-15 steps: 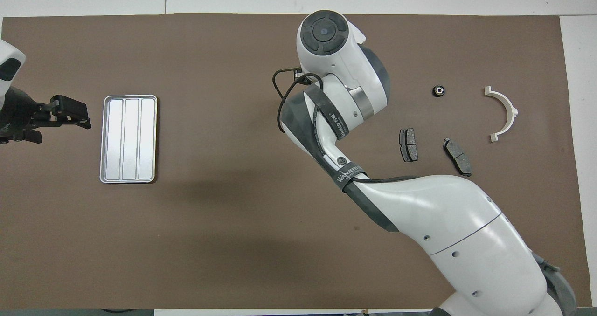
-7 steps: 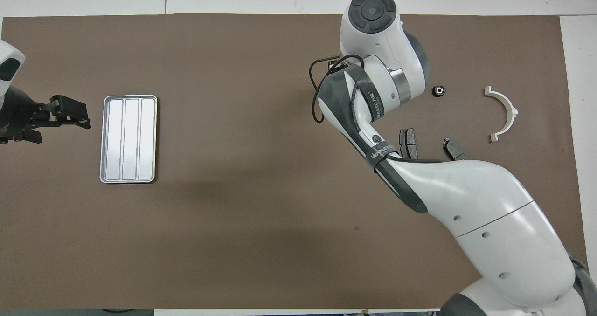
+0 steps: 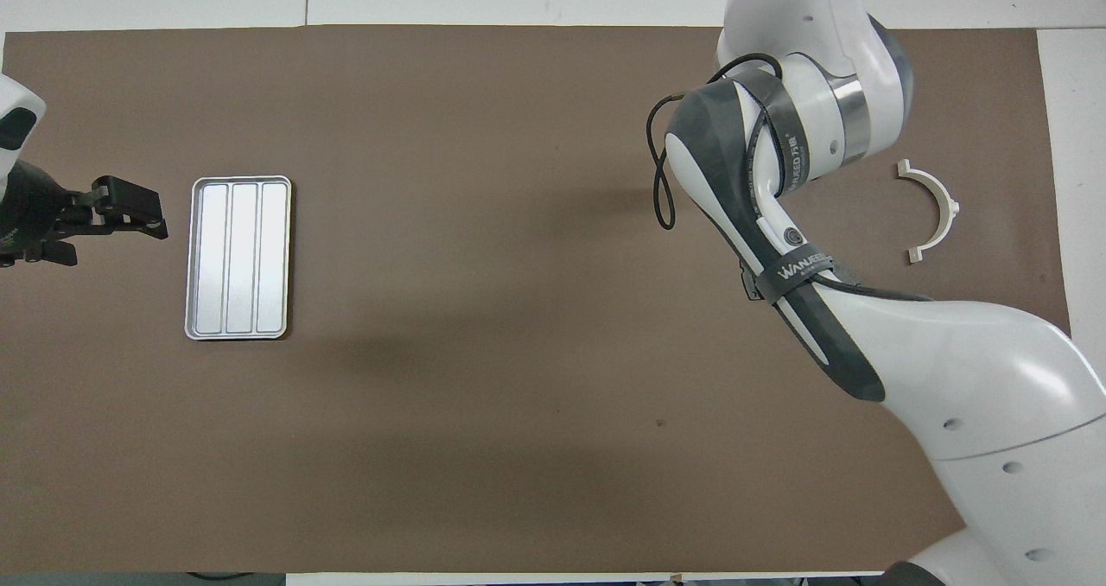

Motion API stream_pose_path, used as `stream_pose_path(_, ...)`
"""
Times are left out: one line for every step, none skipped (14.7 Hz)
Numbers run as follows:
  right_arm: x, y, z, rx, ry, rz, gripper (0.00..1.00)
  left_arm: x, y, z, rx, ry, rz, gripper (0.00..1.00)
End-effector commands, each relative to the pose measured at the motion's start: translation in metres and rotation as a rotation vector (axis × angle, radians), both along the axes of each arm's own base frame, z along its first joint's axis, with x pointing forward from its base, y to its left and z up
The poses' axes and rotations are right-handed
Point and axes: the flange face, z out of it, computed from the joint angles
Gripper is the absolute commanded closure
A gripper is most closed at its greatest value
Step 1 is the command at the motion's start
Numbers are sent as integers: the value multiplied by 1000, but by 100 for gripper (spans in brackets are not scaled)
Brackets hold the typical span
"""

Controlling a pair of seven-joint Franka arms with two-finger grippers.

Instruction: Place bearing gear from tray to pile

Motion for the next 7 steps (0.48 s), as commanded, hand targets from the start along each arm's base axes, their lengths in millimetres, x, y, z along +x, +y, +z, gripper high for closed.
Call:
stream_pose_path(-5, -21, 28, 54, 5, -3, 100, -7, -1, 4, -9, -2, -3, 0)
stream_pose_path(-6, -25, 33, 56, 1, -8, 100, -7, -1, 4, -9, -3, -3, 0)
stream_pose_path(-6, -26, 34, 58, -1, -11, 100, -7, -1, 4, -9, -3, -3, 0)
stream_pose_path(-4, -32, 34, 60, -2, -13, 100, -7, -1, 4, -9, -3, -3, 0)
stream_pose_path(-2, -40, 34, 61, -2, -4, 100, -7, 0, 4, -9, -3, -2, 0)
stream_pose_path(1, -47, 28, 66, 0, 8, 100, -7, 0, 4, -9, -2, -2, 0)
stream_pose_path(5, -58, 23, 67, 6, 13, 100, -7, 0, 4, -9, -2, -2, 0)
